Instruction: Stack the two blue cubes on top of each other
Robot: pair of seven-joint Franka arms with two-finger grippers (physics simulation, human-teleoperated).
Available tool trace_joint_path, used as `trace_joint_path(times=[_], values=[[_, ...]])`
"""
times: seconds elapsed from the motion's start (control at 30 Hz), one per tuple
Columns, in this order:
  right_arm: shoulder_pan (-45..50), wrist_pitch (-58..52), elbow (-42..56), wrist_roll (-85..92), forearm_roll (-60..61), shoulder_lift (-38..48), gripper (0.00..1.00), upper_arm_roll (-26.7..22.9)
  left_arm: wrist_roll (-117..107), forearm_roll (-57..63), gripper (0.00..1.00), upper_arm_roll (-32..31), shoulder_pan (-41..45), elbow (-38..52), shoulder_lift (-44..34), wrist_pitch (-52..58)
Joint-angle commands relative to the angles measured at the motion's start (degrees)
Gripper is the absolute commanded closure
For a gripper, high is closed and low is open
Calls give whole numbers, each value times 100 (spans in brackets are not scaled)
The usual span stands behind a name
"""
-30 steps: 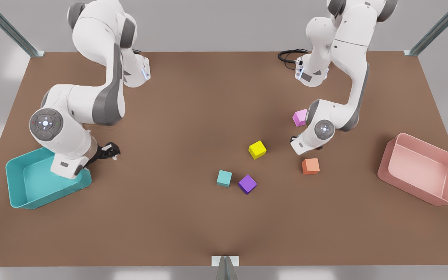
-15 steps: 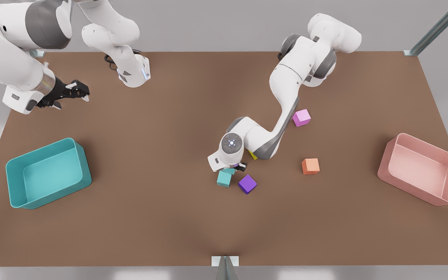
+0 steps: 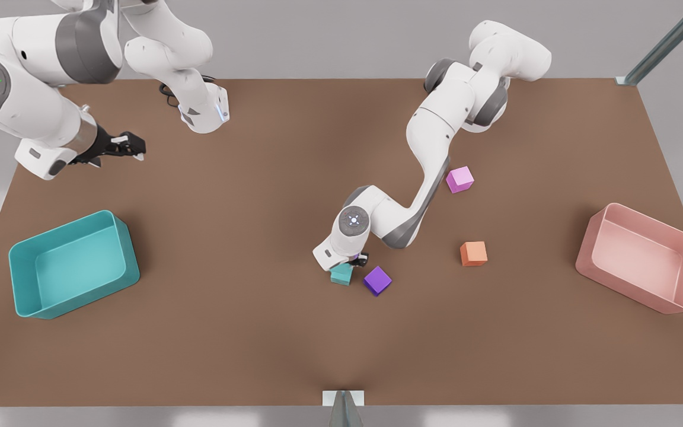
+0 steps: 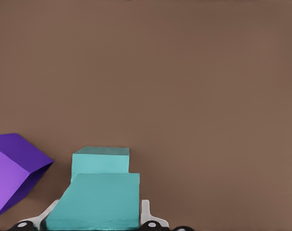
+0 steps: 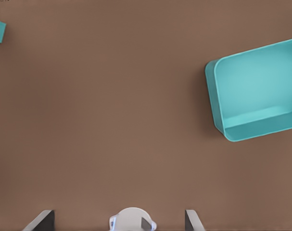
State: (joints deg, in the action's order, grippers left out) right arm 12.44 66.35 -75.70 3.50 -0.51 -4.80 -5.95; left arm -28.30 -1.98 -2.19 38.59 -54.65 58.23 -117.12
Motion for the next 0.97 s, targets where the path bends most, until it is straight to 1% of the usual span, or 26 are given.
trace_joint_path(times=[0.0, 0.3, 0.37, 0.47, 0.5, 0.53, 0.57, 0.6, 0.63, 0.7, 0.73, 0.77, 0.8, 0.93], values=[[21, -8, 2, -613, 7, -3, 0, -3, -580, -39, 0, -1, 0, -2, -5, -82], [39, 9, 20, -613, -2, -82, 0, -3, -589, -48, 0, -19, -27, 7, -137, 163], [39, 9, 20, -613, 7, -82, 0, -3, -589, -48, 0, -36, -62, 42, -347, 611], [39, 9, 20, -605, 16, -82, 0, -3, -580, -56, 0, -36, -97, 42, -787, 796], [39, 9, 20, -605, 24, -82, 0, -3, -572, -170, 0, -36, -238, 42, -1155, 1296], [39, 9, 20, -605, 24, -73, 0, -3, -502, -179, 0, -36, -615, 42, -1779, 2604], [39, 9, 20, -605, 7, -65, 0, -3, 315, -101, 0, -36, -1054, 33, -2298, 4125], [39, 9, 20, -596, -2, -56, 0, -3, 965, 66, 0, -36, -1476, 33, -2562, 4882], [39, 9, 20, -587, -2, -56, 0, -3, 1537, 523, 0, -36, -1925, 33, -2817, 5278], [39, 9, 20, -552, 7, -56, 0, -12, 2171, 638, 0, -89, -2830, 7, -3239, 5648], [39, 9, 20, -552, -2, -56, 0, -12, 2258, 559, 0, -229, -3112, -833, -3633, 5105], [39, 9, 20, -552, -2, -56, 0, -12, 2259, 822, 0, -361, -3041, -2568, -4672, 4031], [39, 9, 20, -552, 7, -56, 0, -12, 2259, 445, 0, -265, -3121, -2384, -4663, 4496], [39, 9, 20, -543, 7, -56, 0, -12, 2259, 427, 0, -142, -3112, -2217, -4593, 4822]])
